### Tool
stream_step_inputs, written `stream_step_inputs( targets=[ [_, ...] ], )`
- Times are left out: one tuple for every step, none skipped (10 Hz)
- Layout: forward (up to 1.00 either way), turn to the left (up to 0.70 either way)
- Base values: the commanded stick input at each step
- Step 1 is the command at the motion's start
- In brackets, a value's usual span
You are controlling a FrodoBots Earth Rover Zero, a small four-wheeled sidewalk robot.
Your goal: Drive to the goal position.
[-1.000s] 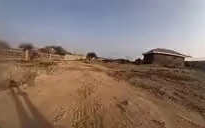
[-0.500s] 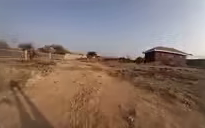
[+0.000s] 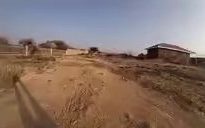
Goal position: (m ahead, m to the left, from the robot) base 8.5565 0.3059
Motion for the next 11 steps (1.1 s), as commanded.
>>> stream_step_inputs(
  targets=[
    [0.70,0.00],
    [0.70,0.00],
    [0.70,0.00],
    [0.70,0.00],
    [0.70,0.00],
    [0.70,0.00],
    [0.70,0.00],
    [0.70,0.00],
    [0.70,0.00],
    [0.70,0.00],
    [0.70,0.00]
  ],
)
